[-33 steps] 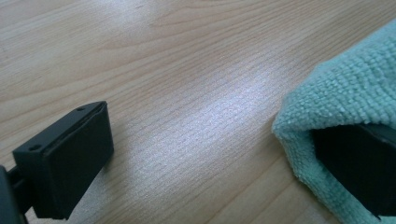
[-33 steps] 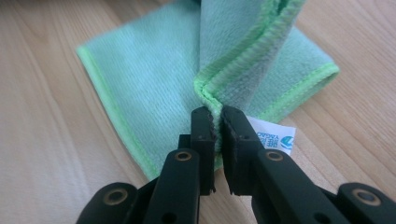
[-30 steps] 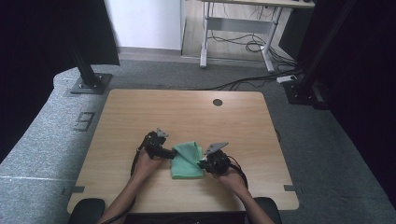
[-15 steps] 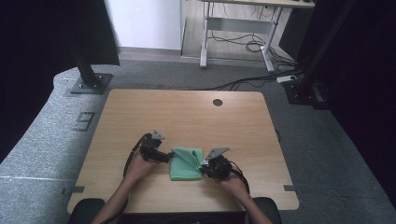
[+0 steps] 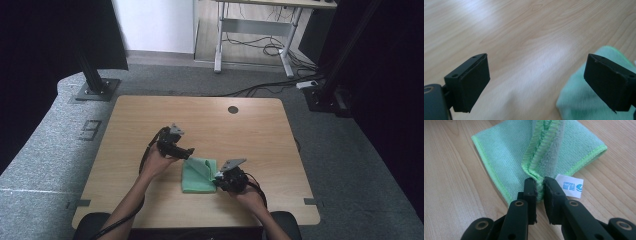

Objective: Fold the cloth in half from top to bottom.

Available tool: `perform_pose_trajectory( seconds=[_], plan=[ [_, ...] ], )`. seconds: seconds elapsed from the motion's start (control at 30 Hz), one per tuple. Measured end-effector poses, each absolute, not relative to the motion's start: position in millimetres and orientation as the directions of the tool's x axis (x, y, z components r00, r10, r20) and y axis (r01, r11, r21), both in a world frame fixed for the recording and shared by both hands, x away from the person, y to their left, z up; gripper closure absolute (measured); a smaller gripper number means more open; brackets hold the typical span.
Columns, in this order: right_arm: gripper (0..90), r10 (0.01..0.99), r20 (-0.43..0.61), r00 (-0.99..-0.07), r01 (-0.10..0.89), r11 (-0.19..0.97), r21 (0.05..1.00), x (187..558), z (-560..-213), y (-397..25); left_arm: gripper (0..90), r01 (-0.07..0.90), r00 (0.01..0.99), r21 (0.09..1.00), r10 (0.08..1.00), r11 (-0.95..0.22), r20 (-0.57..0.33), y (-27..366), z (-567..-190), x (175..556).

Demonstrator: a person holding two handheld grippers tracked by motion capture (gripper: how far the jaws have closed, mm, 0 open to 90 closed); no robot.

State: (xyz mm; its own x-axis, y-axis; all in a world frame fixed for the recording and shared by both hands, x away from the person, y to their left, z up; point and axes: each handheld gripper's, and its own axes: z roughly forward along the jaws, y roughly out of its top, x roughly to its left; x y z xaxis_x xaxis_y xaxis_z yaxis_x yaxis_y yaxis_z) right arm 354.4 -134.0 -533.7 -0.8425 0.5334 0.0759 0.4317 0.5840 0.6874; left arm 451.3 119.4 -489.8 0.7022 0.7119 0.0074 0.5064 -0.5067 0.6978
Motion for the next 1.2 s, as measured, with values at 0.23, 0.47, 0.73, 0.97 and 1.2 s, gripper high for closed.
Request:
perform_pose_trajectory(
  seconds=[0.23, 0.47, 0.73, 0.97, 1.2],
  plan=[
    [77.2, 0.528, 0.076, -0.846, 0.425, 0.580, 0.695, 352.3, -532.0, -133.4, 6.3, 0.495, 0.763, 0.666, 0.646, -0.559, -0.025, 108.4, -497.5, 451.6],
    [69.7, 0.505, 0.078, -0.859, 0.405, 0.579, 0.707, 343.7, -523.4, -135.3, 7.2, 0.475, 0.789, 0.663, 0.613, -0.578, -0.031, 121.7, -500.7, 430.1],
    [52.6, 0.543, 0.074, -0.836, 0.412, 0.534, 0.739, 342.7, -513.6, -154.3, 7.2, 0.474, 0.794, 0.653, 0.608, -0.590, -0.027, 130.0, -510.6, 408.3],
    [37.3, 0.602, 0.085, -0.794, 0.454, 0.495, 0.741, 357.4, -515.6, -144.1, 7.2, 0.461, 0.800, 0.647, 0.599, -0.608, -0.008, 134.7, -515.9, 388.4],
    [30.6, 0.618, 0.081, -0.782, 0.480, 0.513, 0.712, 365.5, -528.4, -126.6, 7.1, 0.467, 0.793, 0.643, 0.609, -0.607, -0.001, 142.0, -526.2, 372.3]
  ],
)
